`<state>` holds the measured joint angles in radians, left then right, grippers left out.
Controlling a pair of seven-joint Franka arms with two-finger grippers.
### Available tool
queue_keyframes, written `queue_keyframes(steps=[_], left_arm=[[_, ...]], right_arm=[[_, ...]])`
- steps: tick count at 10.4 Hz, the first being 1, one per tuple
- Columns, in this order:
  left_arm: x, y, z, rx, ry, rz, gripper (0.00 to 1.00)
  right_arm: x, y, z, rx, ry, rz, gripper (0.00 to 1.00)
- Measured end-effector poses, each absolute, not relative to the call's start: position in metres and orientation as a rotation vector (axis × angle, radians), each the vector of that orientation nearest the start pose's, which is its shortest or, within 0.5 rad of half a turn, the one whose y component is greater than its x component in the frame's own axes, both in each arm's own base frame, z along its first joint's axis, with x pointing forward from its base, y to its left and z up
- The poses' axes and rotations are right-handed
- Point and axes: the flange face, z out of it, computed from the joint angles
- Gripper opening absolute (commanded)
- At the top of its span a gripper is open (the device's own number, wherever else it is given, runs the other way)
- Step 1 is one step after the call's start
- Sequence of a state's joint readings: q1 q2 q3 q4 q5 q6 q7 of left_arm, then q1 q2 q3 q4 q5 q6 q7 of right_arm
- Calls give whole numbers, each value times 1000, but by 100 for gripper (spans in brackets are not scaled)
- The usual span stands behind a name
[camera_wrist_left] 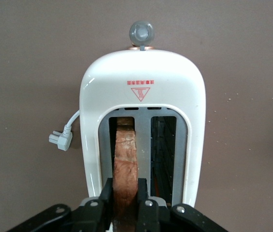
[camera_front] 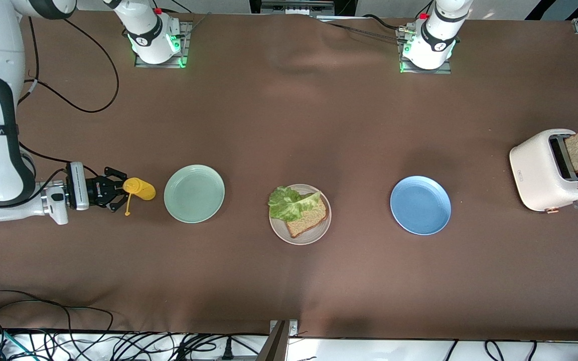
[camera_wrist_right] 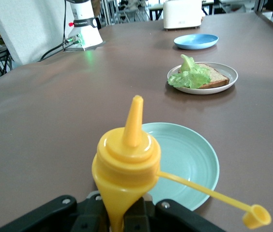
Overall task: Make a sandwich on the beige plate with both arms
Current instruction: 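Lift the bread slice out of the toaster with the left gripper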
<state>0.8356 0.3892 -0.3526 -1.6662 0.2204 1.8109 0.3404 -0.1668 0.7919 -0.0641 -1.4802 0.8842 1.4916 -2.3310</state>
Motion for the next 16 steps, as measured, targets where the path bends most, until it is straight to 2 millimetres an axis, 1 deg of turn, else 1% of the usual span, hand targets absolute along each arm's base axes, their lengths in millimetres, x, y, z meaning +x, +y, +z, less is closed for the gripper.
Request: queue_keyframes(steps=[1, 2, 3, 4, 6, 7, 9, 10, 11, 13, 14, 16], left_arm=[[543, 327, 380, -3143, -118, 380, 0], [543, 326, 383, -3147, -119, 401, 0], [543, 324, 389, -3151, -120, 424, 0], [545, 320, 400, -3167, -121, 453, 0], [553, 303, 439, -3211, -98, 490, 0], [559, 287, 461, -3247, -68, 488, 0], [573, 244, 494, -3308, 13, 476, 0], [582, 214, 506, -3330, -16, 477, 0], [590, 177, 515, -3364, -99, 488, 0], [603, 96, 529, -3442, -276, 561, 0], [609, 52, 531, -3449, -309, 605, 0], [623, -47, 529, -3449, -339, 594, 0]], right_arm=[[643, -61, 188, -1307, -1659, -695, 0], [641, -65, 181, -1296, -1664, -703, 0], [640, -67, 180, -1294, -1669, -707, 28], [639, -67, 177, -1295, -1664, -704, 99], [632, -70, 168, -1306, -1643, -687, 100], [629, -77, 165, -1319, -1635, -681, 100], [626, -86, 164, -1337, -1631, -676, 100], [626, -89, 163, -1347, -1634, -676, 100], [626, -96, 163, -1370, -1640, -674, 100], [626, -122, 162, -1446, -1655, -664, 100], [625, -135, 164, -1487, -1665, -662, 100], [630, -153, 175, -1579, -1669, -652, 100]])
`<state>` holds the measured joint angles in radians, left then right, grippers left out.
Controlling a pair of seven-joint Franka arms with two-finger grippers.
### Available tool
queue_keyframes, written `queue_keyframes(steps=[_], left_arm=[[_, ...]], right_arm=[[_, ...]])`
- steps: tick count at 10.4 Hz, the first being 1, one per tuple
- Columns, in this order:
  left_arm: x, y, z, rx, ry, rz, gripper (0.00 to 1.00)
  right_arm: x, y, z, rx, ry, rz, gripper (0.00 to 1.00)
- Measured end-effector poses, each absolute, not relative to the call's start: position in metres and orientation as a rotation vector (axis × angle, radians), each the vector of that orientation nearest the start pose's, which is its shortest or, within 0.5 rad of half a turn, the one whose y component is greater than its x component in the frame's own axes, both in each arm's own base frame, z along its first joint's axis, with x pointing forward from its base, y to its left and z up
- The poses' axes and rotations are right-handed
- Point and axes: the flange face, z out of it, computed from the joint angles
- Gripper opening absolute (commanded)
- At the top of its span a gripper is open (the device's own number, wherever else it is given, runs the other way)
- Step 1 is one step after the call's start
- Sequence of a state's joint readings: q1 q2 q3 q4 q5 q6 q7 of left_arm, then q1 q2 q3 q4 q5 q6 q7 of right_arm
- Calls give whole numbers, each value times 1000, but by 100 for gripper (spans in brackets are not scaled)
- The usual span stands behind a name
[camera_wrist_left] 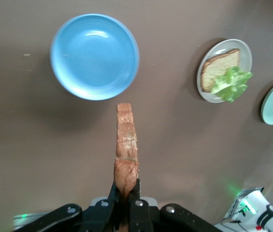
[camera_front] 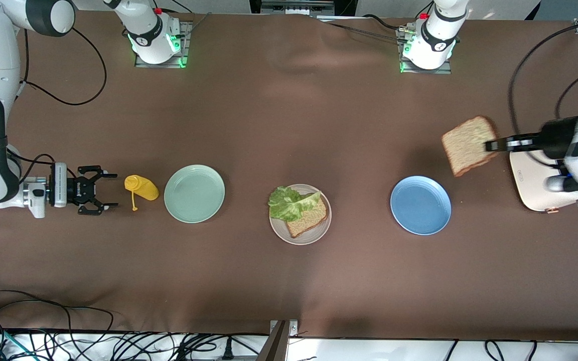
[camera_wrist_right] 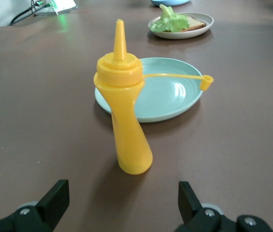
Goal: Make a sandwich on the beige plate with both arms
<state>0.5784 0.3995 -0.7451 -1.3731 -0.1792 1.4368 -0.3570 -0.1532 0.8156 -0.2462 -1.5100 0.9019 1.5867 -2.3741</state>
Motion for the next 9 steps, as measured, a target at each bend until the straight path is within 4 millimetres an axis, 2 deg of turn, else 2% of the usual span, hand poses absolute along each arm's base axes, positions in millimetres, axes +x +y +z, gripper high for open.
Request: queue_keyframes(steps=[1, 2, 5, 7, 9], left_arm=[[627, -90, 523, -3459, -383, 595, 0], [632, -124, 511, -3479, -419, 600, 0], [652, -206, 459, -3587, -473, 602, 0], [656, -251, 422, -3619, -503, 627, 0], [659, -280, 405, -3671, -567, 617, 0]], right_arm=[[633, -158, 185, -1637, -1647, -625, 100], [636, -161, 201, -1700, -1625, -581, 100], [644, -159, 272, -1912, -1553, -394, 100], [647, -148, 314, -2065, -1472, -283, 100], [646, -137, 362, -2263, -1360, -130, 100]])
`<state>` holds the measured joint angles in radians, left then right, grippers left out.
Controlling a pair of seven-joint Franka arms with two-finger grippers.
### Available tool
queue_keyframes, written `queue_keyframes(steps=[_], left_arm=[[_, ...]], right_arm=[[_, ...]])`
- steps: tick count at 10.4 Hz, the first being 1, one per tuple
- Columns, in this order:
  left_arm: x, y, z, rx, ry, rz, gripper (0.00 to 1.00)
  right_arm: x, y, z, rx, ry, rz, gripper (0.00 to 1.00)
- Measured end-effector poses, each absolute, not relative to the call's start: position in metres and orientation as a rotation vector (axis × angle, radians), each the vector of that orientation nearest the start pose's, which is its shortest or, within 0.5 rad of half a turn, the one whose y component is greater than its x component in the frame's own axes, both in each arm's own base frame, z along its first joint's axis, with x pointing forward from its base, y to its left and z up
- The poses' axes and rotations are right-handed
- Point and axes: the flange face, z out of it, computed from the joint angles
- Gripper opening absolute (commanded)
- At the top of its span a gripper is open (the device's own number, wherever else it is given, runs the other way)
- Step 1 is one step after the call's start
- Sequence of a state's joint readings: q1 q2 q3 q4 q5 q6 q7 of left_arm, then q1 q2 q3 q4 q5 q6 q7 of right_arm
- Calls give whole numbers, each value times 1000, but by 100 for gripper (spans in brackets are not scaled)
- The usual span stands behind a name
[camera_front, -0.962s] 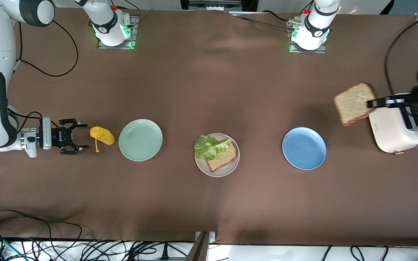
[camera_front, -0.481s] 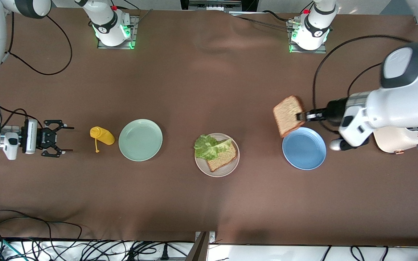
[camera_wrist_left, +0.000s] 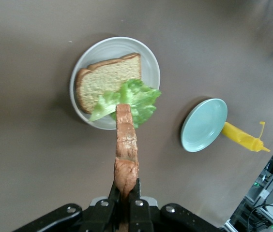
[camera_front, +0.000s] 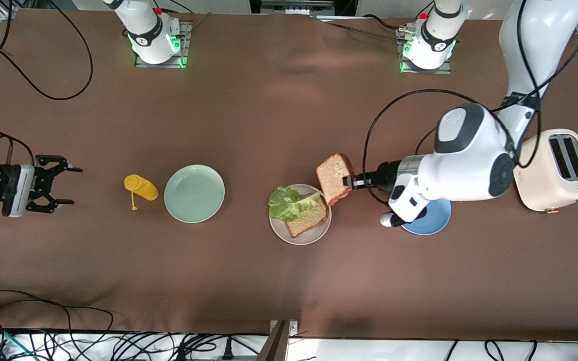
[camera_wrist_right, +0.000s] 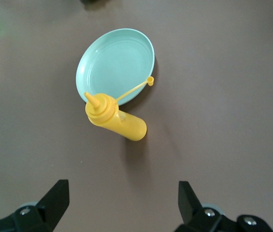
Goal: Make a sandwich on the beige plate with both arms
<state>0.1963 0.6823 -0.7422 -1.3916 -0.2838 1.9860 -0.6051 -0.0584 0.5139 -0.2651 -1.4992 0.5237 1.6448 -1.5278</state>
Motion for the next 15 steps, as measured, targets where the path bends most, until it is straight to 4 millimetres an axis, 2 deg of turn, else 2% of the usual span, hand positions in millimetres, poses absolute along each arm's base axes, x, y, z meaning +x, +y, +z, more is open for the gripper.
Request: queue_keyframes(steps=[2, 4, 6, 8, 10, 12, 15], left_arm=[[665, -296, 393, 2387, 418, -375, 0], [666, -319, 373, 2363, 429, -343, 0], [667, -338, 351, 2336, 450, -306, 0], [669, -352, 334, 2304, 476, -254, 0], [672, -356, 321, 2290, 491, -257, 0], [675, -355, 306, 2291, 506, -274, 0], [678, -348, 284, 2297, 533, -296, 0]], right_arm=[[640, -127, 415, -2451, -1258, -31, 100], [631, -113, 465, -2679, -1091, 70, 100], [618, -82, 498, -2891, -847, 147, 100], [604, -40, 510, -3064, -589, 136, 100], [586, 2, 511, -3161, -254, 109, 100], [576, 14, 528, -3177, -41, 48, 100], [556, 12, 564, -3127, 32, 16, 100]])
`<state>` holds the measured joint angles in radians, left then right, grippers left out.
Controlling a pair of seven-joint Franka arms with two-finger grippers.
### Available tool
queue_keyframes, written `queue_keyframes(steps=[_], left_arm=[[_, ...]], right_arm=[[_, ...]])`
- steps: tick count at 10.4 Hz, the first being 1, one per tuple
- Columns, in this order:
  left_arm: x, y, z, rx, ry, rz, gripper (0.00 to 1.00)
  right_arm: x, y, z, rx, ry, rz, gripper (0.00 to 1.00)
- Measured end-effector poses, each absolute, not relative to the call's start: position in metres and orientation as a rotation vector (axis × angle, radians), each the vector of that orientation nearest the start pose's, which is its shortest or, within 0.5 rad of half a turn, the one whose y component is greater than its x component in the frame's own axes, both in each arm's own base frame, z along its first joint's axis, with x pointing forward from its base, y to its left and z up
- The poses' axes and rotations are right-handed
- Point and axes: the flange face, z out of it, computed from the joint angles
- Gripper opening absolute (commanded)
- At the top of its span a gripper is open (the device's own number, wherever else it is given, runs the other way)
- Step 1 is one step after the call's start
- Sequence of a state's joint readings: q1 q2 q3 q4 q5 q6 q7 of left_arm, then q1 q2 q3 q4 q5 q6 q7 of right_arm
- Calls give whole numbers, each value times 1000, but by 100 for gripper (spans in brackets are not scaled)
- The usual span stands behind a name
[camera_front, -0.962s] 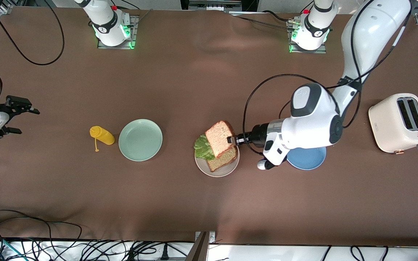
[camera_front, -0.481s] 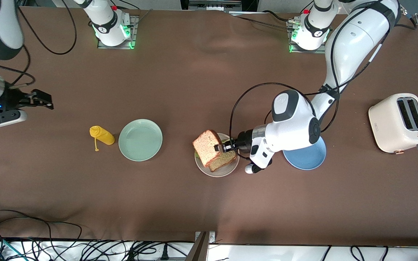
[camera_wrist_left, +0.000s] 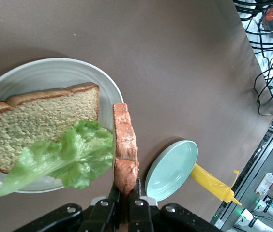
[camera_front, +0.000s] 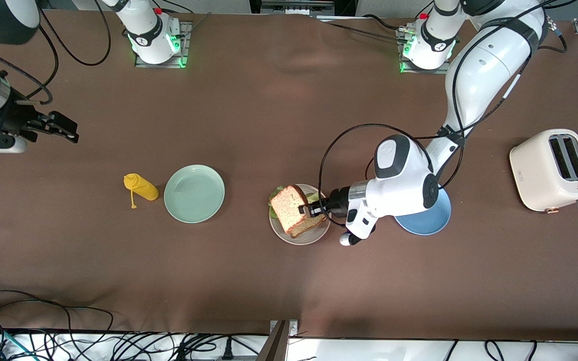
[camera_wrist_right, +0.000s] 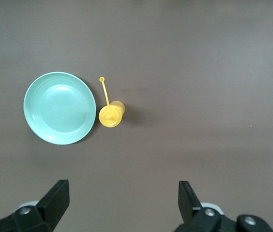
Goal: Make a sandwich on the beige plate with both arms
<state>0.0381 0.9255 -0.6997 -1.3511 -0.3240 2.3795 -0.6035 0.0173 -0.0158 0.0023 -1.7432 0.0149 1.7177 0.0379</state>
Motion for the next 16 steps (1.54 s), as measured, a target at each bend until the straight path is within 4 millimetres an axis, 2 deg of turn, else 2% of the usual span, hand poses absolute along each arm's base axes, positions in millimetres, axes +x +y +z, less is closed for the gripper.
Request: queue_keyframes(steps=[3, 4, 5, 8, 10, 11, 13, 16], left_arm=[[677, -348, 266, 2295, 552, -313, 0], [677, -348, 259, 2294, 557, -322, 2], [676, -348, 253, 2293, 565, -329, 8], [681, -341, 247, 2296, 582, -323, 63], [687, -331, 246, 2299, 599, -305, 83], [690, -327, 248, 2296, 606, -298, 100], [697, -319, 254, 2286, 615, -277, 100], [709, -297, 268, 2276, 637, -248, 100]], right_arm=[[553, 9, 570, -3105, 51, 23, 100], [554, 11, 569, -3105, 45, 27, 100], [556, 13, 566, -3105, 41, 36, 100], [559, 15, 563, -3106, 36, 46, 100], [559, 16, 563, -3117, 28, 55, 100], [560, 16, 564, -3125, 26, 52, 100], [561, 14, 570, -3139, 28, 33, 100], [563, 10, 578, -3141, 44, 6, 100]])
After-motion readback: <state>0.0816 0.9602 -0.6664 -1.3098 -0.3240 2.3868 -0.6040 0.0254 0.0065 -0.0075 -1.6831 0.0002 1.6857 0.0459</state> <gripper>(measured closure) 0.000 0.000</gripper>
